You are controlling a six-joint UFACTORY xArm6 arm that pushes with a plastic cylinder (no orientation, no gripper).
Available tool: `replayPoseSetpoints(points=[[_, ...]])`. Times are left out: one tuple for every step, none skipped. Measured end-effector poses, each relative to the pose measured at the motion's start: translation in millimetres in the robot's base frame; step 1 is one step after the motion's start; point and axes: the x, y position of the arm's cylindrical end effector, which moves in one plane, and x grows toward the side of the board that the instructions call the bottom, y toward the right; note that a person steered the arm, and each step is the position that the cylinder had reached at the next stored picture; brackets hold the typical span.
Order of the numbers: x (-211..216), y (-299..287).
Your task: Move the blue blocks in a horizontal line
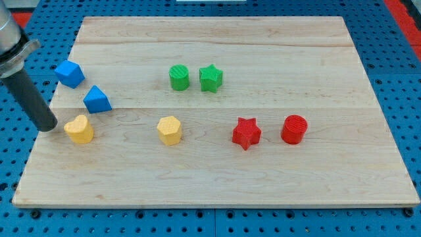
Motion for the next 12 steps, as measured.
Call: replayPoseSetpoints(points=[[3.8,37.2],[3.3,28.9],[-17.1,13.6],[-34.7,37.3],[-51.3,75.8],[-69.2,103.1],[-50.1,112.4],[-44.2,120.9],[-44.2,129.3],[-44.7,129.4],[-52.3,129.4],[-70.5,129.4]])
